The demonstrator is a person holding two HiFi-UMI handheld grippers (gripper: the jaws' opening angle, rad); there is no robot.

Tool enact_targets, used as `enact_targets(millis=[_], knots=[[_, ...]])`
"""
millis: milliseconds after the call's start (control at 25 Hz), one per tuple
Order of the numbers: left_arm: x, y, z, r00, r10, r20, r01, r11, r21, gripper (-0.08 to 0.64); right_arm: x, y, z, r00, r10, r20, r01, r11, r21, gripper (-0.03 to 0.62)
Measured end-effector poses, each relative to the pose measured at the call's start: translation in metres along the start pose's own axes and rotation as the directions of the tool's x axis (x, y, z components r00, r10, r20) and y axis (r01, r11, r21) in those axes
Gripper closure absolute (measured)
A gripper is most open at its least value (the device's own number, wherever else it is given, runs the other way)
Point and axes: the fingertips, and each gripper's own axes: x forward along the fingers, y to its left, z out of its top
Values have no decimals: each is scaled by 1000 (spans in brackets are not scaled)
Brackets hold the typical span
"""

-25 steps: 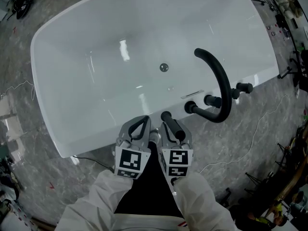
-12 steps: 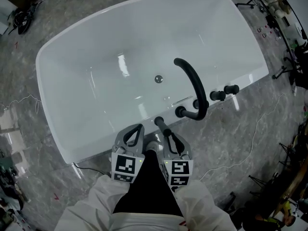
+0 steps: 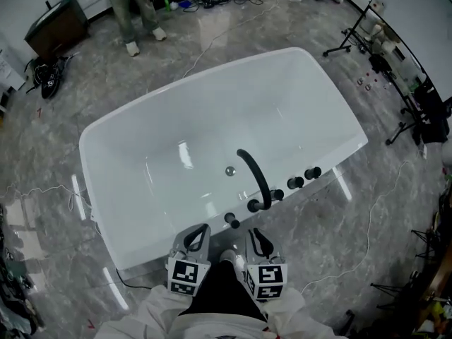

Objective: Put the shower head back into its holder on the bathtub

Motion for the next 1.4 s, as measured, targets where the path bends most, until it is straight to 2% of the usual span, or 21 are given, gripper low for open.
enact_targets(millis=[280, 440, 520, 880, 1200, 1400], knots=[[-26, -13, 55, 998, -11, 65, 8, 999, 52, 561, -29, 7, 50, 996, 5, 92, -6, 1000, 3, 540], [-34, -21, 74, 996, -22, 91, 17, 998, 59, 560, -47, 13, 70, 989, 13, 150, -8, 1000, -28, 548], [-36, -25, 80, 995, -23, 101, 17, 998, 65, 561, -54, 12, 77, 985, 10, 175, -5, 1000, -25, 572], [-49, -53, 83, 994, -37, 107, 30, 998, 63, 560, -81, 2, 76, 976, 3, 220, 0, 1000, -13, 586], [-69, -51, 81, 994, -47, 101, 38, 995, 92, 561, -97, 10, 62, 980, -16, 198, 17, 1000, -6, 586], [-86, -57, 77, 990, -80, 116, 69, 994, 90, 560, -113, 16, 58, 976, -57, 209, 57, 998, 6, 586]])
